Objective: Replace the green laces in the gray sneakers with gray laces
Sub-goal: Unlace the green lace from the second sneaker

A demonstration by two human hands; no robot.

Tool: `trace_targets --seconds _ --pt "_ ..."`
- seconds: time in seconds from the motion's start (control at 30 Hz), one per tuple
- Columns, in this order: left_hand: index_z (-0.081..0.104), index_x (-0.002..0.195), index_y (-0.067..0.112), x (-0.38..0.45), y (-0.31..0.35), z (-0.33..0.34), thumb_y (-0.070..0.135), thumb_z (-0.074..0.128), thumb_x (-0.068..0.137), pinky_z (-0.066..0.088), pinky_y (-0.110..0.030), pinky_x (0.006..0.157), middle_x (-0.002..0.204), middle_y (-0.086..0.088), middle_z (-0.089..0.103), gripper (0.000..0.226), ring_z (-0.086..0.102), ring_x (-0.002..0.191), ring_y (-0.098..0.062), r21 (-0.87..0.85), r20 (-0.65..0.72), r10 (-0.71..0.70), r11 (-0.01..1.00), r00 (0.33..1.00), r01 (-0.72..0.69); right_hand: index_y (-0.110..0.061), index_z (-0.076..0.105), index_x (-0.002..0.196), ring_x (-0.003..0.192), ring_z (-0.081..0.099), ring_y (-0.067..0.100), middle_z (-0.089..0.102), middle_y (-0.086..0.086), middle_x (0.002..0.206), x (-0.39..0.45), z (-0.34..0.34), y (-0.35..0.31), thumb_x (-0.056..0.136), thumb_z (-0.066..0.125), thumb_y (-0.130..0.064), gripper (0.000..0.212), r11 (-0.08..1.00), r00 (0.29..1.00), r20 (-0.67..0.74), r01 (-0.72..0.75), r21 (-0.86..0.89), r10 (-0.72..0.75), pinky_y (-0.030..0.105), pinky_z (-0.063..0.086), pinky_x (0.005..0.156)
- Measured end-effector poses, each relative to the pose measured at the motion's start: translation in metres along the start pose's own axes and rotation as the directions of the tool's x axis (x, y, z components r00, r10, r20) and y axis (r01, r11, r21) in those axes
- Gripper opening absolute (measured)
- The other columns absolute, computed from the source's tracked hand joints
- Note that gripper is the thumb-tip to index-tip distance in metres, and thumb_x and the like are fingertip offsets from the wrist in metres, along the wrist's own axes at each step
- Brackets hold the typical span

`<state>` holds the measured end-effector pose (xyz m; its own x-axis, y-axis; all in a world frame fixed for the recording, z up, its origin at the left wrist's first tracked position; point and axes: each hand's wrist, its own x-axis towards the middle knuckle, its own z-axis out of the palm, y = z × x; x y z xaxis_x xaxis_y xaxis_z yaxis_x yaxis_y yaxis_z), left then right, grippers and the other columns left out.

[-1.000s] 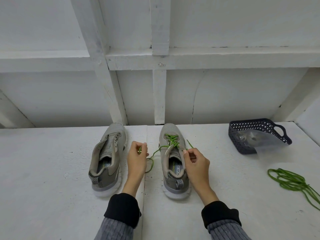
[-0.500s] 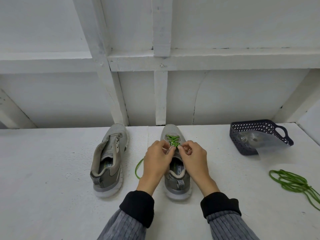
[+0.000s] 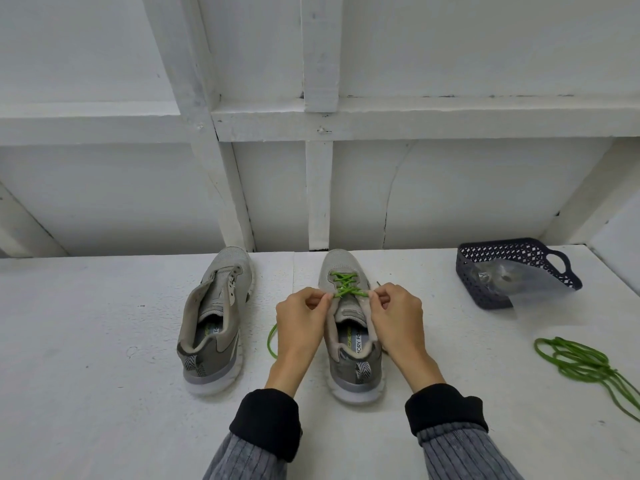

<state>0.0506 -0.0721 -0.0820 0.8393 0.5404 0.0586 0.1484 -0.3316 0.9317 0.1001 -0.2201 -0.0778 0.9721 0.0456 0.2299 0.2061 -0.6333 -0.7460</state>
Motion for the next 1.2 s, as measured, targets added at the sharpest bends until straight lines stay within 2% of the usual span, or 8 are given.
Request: trace_targets --seconds 0.2,0.4,0.5,0.67,0.83,0.97,1.1,1.2 --pt "0.077 0.081 0.021 0.005 -0.004 -0.004 0.017 0.078 0.083 0.060 -0.032 0.077 0.078 -0.007 0.076 0.005 0.071 0.080 -0.018 -0.304 0.154 -0.184 0.926 0.971 0.223 -0.019 0.064 0.111 0.096 0.048 0.007 0.059 -0.006 0.104 0.009 -0.006 -0.015 0.093 0.058 -0.013 0.021 0.953 0.943 0.156 0.301 -0.020 -0.295 0.020 0.040 0.082" --pt "0.077 0.084 0.019 0.000 -0.009 -0.001 0.016 0.078 0.083 0.058 -0.029 0.073 0.080 -0.011 0.076 0.003 0.068 0.077 -0.020 -0.387 0.147 -0.217 0.885 0.965 0.258 -0.018 0.064 0.102 0.101 0.045 0.011 0.056 -0.003 0.100 0.010 -0.001 -0.023 0.093 0.058 -0.016 0.011 0.891 0.858 0.376 0.428 -0.151 -0.349 0.024 0.042 0.081" --pt "0.076 0.082 0.022 -0.004 -0.009 0.000 0.018 0.078 0.083 0.057 -0.024 0.069 0.075 -0.003 0.075 0.005 0.068 0.072 -0.010 -0.369 0.112 -0.203 0.901 0.973 0.231 -0.016 0.063 0.094 0.087 0.048 0.007 0.061 -0.006 0.092 0.010 0.003 -0.022 0.094 0.057 -0.015 0.006 0.955 0.934 0.203 0.294 0.033 -0.295 0.013 0.038 0.073" --pt "0.074 0.081 0.024 -0.008 -0.006 0.002 0.018 0.079 0.082 0.051 -0.013 0.060 0.071 0.010 0.073 0.008 0.066 0.068 0.004 -0.308 0.068 -0.165 0.935 0.984 0.178 -0.011 0.055 0.095 0.078 0.062 0.017 0.065 0.005 0.094 0.008 0.005 -0.013 0.094 0.055 -0.008 0.004 0.859 0.955 -0.049 -0.239 0.452 0.291 0.014 0.045 0.062" --pt "0.075 0.088 0.018 -0.008 -0.006 0.003 0.021 0.079 0.082 0.050 -0.011 0.059 0.081 0.007 0.074 0.008 0.066 0.073 0.002 -0.283 0.048 -0.159 0.944 0.986 0.166 -0.019 0.060 0.112 0.101 0.043 0.007 0.055 -0.011 0.107 0.006 -0.006 -0.022 0.084 0.053 -0.001 0.034 0.963 0.964 0.010 0.265 0.045 -0.265 0.010 0.036 0.080" --pt "0.075 0.091 0.014 -0.007 -0.007 0.003 0.017 0.078 0.082 0.050 -0.011 0.061 0.085 0.005 0.075 0.010 0.067 0.075 0.002 -0.298 0.082 -0.132 0.943 0.988 0.151 -0.018 0.064 0.116 0.105 0.041 0.010 0.062 -0.006 0.109 0.011 0.000 -0.017 0.093 0.058 -0.019 0.024 0.883 0.866 0.322 0.446 -0.150 -0.382 0.023 0.041 0.089" --pt "0.075 0.094 0.014 -0.008 -0.013 0.002 0.016 0.078 0.083 0.053 -0.014 0.064 0.087 0.003 0.075 0.012 0.070 0.083 -0.008 -0.322 0.097 -0.134 0.933 0.986 0.159 -0.019 0.070 0.097 0.093 0.036 0.002 0.064 -0.006 0.098 0.010 0.005 -0.017 0.094 0.057 -0.016 0.013 0.944 0.910 0.264 0.330 0.009 -0.320 0.004 0.029 0.080" --pt "0.075 0.091 0.016 -0.007 -0.016 0.003 0.018 0.077 0.084 0.058 -0.025 0.073 0.085 0.003 0.075 0.008 0.071 0.085 -0.011 -0.320 0.092 -0.132 0.935 0.987 0.155 -0.024 0.065 0.087 0.096 0.059 0.012 0.068 -0.009 0.094 0.008 0.001 -0.025 0.093 0.059 -0.010 0.016 0.929 0.973 0.177 0.077 0.362 -0.149 0.013 0.042 0.084"
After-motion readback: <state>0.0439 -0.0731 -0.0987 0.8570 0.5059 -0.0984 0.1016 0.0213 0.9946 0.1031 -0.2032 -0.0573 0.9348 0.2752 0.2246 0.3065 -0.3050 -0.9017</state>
